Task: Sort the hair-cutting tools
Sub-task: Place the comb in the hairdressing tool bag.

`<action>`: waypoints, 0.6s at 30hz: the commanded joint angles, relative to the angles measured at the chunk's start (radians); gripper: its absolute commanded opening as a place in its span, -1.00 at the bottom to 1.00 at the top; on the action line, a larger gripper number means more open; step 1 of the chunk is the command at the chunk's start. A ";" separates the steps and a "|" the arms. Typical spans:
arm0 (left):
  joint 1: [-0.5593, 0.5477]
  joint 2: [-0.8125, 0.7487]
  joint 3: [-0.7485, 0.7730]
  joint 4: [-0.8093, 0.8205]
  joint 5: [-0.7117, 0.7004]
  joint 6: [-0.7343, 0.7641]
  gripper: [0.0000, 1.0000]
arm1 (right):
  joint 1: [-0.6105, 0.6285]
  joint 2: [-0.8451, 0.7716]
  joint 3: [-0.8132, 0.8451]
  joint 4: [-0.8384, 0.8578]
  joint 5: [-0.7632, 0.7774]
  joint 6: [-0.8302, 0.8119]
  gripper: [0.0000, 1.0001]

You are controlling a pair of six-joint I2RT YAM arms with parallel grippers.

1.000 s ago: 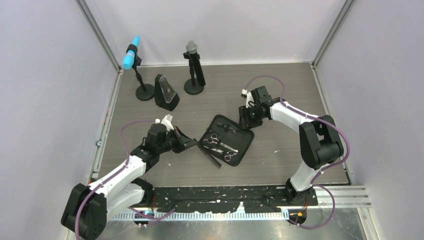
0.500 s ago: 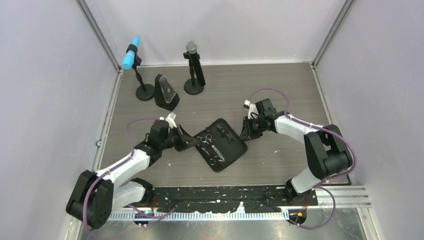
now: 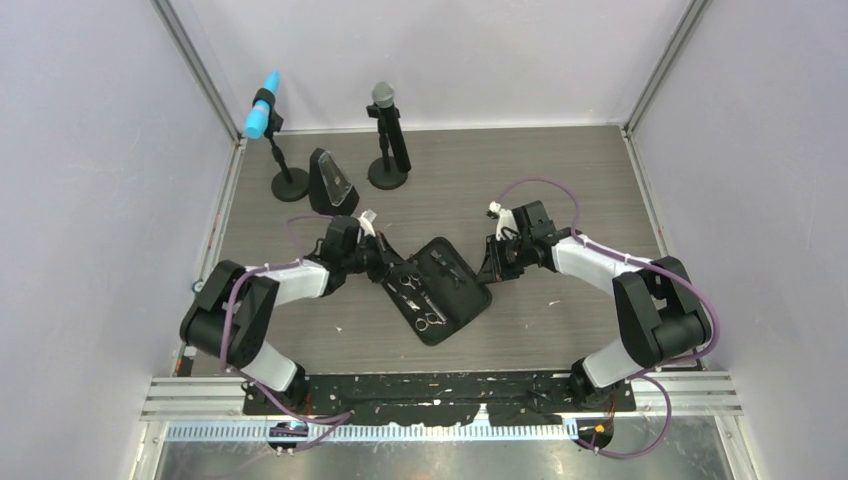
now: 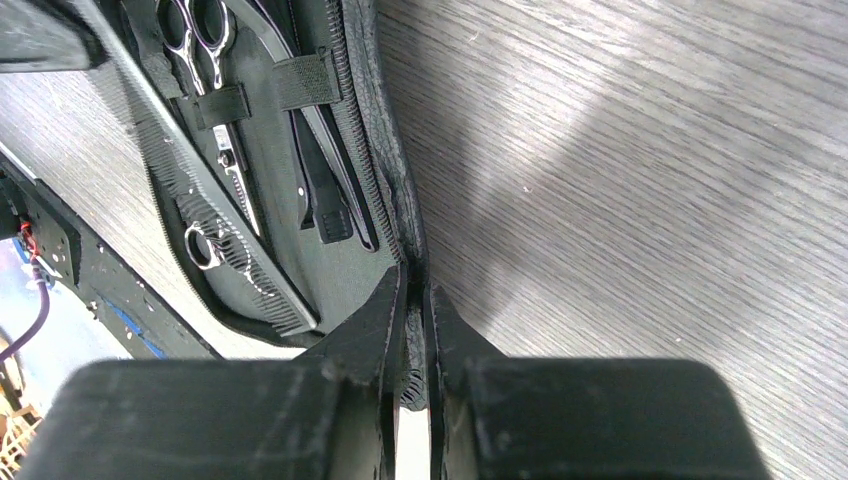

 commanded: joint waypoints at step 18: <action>0.007 -0.133 0.054 -0.391 -0.175 0.228 0.13 | 0.027 -0.081 0.060 -0.042 0.018 -0.027 -0.61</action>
